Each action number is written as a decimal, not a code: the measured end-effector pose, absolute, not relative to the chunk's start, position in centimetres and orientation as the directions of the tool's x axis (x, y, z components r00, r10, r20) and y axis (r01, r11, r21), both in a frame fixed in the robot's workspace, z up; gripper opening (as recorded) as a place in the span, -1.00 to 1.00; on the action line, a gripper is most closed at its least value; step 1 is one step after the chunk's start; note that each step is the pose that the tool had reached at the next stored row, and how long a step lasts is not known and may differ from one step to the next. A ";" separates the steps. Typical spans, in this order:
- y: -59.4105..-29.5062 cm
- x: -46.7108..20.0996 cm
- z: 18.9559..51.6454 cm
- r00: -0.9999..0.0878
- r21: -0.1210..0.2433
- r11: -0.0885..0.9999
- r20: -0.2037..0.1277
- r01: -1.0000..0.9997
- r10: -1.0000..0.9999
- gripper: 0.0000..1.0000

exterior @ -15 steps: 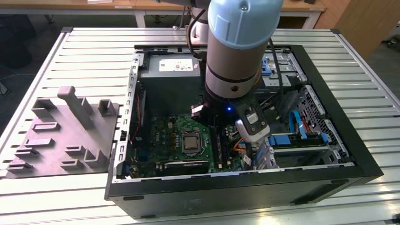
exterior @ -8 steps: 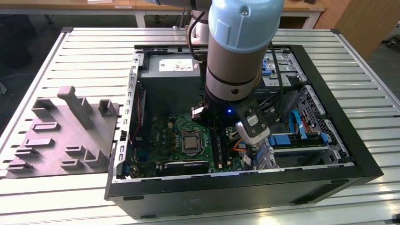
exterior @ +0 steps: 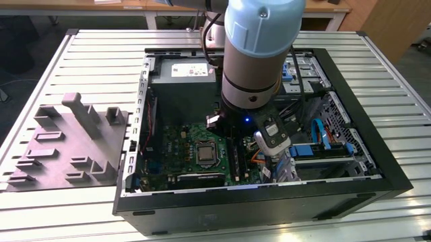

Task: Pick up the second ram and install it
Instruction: 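Insert the second ram into the second slot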

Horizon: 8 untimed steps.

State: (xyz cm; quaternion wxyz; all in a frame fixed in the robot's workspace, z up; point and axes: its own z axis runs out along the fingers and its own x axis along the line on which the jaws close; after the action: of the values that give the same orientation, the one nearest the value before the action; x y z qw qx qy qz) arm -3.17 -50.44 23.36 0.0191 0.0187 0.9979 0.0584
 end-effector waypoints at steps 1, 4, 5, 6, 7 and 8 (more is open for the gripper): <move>-50.4 -3.2 23.4 -0.999 0.117 0.992 -0.036 0.035 0.039 -0.77; -50.4 -3.2 23.3 -0.999 0.118 0.992 -0.036 0.035 0.039 -0.77; -50.4 -3.2 23.3 -0.999 0.118 0.992 -0.036 0.035 0.039 -0.77; -50.4 -3.2 23.3 -0.999 0.117 0.992 -0.036 0.035 0.040 -0.77; -50.4 -3.3 23.3 -0.999 0.117 0.992 -0.036 0.035 0.039 -0.77; -50.4 -3.3 23.3 -0.999 0.117 0.992 -0.036 0.035 0.039 -0.77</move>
State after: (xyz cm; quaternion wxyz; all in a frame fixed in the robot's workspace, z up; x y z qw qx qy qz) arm -3.28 -50.44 23.28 0.0191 0.0186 0.9979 0.0585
